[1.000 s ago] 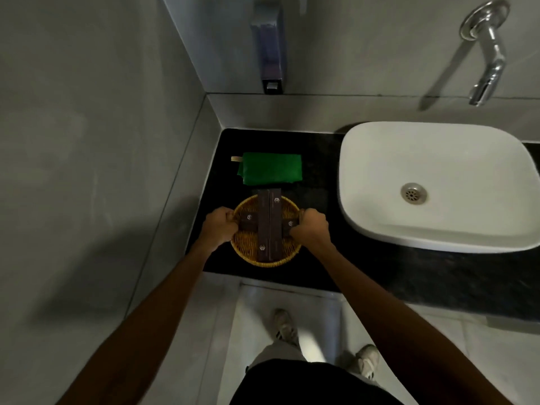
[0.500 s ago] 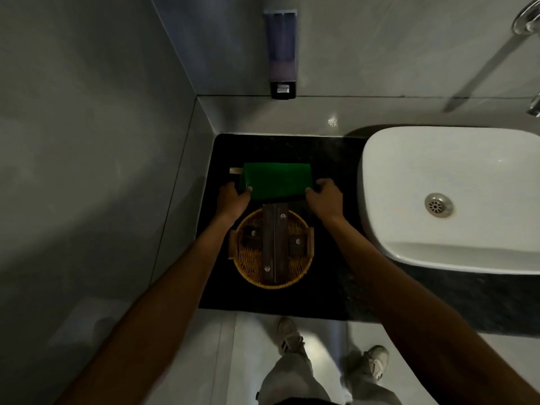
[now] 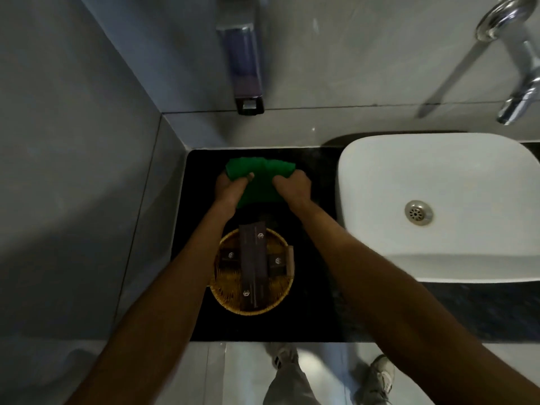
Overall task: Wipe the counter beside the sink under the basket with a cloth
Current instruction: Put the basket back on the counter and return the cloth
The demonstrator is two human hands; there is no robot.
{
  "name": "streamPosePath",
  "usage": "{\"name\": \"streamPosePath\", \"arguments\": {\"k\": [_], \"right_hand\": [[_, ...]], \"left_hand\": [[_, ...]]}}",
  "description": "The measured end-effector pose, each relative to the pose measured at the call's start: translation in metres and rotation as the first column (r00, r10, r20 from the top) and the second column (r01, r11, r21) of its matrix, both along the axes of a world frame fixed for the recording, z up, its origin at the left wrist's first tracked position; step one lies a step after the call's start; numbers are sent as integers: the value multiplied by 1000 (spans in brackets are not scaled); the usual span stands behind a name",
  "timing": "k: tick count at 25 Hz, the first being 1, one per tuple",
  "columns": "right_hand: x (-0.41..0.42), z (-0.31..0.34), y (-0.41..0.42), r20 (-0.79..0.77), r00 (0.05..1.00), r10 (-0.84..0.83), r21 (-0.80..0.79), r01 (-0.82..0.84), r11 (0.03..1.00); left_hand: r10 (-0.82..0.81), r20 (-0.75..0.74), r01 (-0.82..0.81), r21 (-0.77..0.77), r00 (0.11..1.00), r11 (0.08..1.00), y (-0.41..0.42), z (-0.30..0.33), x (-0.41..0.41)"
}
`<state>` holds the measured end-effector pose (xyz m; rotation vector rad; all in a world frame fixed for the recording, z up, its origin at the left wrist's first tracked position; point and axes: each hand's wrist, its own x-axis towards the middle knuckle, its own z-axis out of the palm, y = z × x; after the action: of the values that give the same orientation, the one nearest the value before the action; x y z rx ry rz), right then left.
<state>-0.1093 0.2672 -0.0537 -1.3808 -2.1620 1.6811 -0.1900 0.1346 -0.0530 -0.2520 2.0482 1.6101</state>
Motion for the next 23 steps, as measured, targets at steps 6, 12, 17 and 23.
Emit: {"name": "streamPosePath", "arguments": {"k": [6,12,17,23], "right_hand": [[155,117,90,-546,837,38,219,99,971],[399,128,291,-485,855,-183,275,348,896],[573,76,463,-6,945,-328,252,319,914],[652,17,569,232,916,-326,241,271,932]], "left_hand": [[11,-122,43,430,992,902,81,112,124],[-449,46,361,526,892,770,268,133,340],[-528,336,427,330,780,842,452,90,519],[-530,403,553,68,747,831,566,28,586]]}}
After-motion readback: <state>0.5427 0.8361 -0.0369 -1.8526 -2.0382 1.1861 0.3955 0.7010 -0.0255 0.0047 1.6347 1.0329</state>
